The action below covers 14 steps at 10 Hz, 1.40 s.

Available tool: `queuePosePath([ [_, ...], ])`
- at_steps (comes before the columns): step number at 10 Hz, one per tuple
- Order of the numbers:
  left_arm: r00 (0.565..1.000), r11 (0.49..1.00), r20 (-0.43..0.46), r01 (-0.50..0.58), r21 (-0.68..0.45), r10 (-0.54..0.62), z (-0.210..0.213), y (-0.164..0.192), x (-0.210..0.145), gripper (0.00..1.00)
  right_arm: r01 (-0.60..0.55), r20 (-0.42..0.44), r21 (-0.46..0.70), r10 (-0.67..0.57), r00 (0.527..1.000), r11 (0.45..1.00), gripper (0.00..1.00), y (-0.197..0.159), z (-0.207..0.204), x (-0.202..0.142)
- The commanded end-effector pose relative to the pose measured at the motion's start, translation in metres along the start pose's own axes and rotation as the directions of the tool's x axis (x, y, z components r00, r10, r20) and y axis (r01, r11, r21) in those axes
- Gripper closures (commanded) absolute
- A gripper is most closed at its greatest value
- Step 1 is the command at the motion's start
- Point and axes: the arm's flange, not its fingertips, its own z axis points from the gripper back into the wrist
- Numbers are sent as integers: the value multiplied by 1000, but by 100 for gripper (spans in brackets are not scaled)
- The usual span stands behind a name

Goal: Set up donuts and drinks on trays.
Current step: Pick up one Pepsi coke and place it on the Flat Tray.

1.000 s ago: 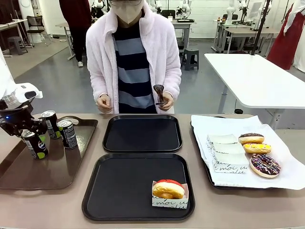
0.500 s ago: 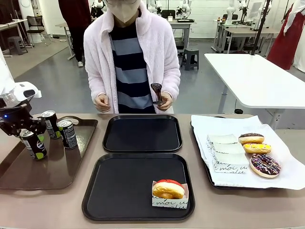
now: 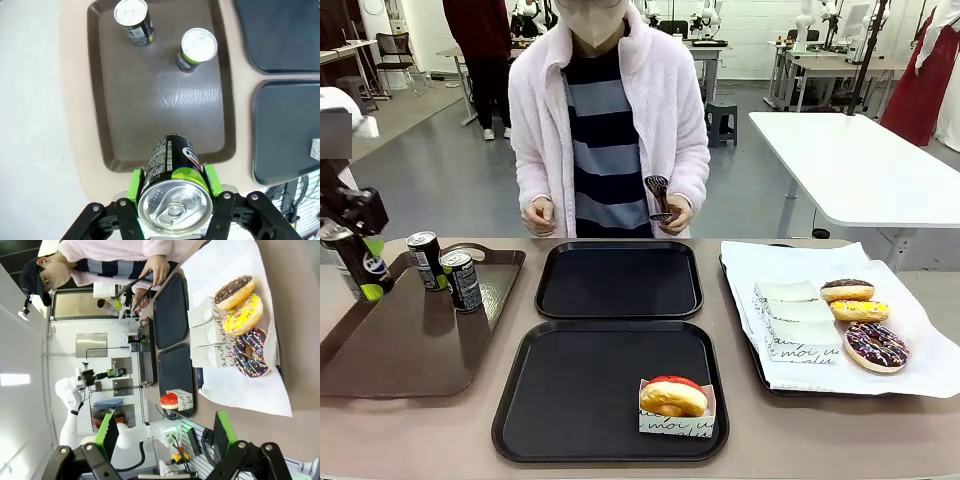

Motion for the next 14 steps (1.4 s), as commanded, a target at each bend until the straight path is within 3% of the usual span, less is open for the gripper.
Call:
queuePosePath([
  [1, 1000, 1000, 9, -16, 5, 16, 5, 2, 3, 96, -9, 7, 22, 8, 1000, 1000, 0, -1, 0, 1],
  [2, 996, 997, 88, -35, 64, 29, 12, 16, 7, 96, -9, 7, 22, 8, 1000, 1000, 0, -1, 0, 1],
  [3, 1000, 1000, 9, 2, 1, -2, 14, -1, -6, 96, -9, 7, 22, 8, 1000, 1000, 0, -1, 0, 1],
  [6, 1000, 1000, 9, 2, 1, -2, 14, -1, -6, 96, -9, 7, 22, 8, 1000, 1000, 0, -1, 0, 1],
  [7, 1000, 1000, 15, 4, 13, -5, 11, 2, -6, 42, -9, 7, 22, 8, 1000, 1000, 0, -1, 0, 1],
  [10, 967, 965, -29, 251, -69, -254, -23, -52, -18, 42, -9, 7, 22, 8, 1000, 1000, 0, -1, 0, 1],
  [14, 896, 896, -50, 437, -84, -441, -46, -133, -38, 42, -9, 7, 22, 8, 1000, 1000, 0, -1, 0, 1],
])
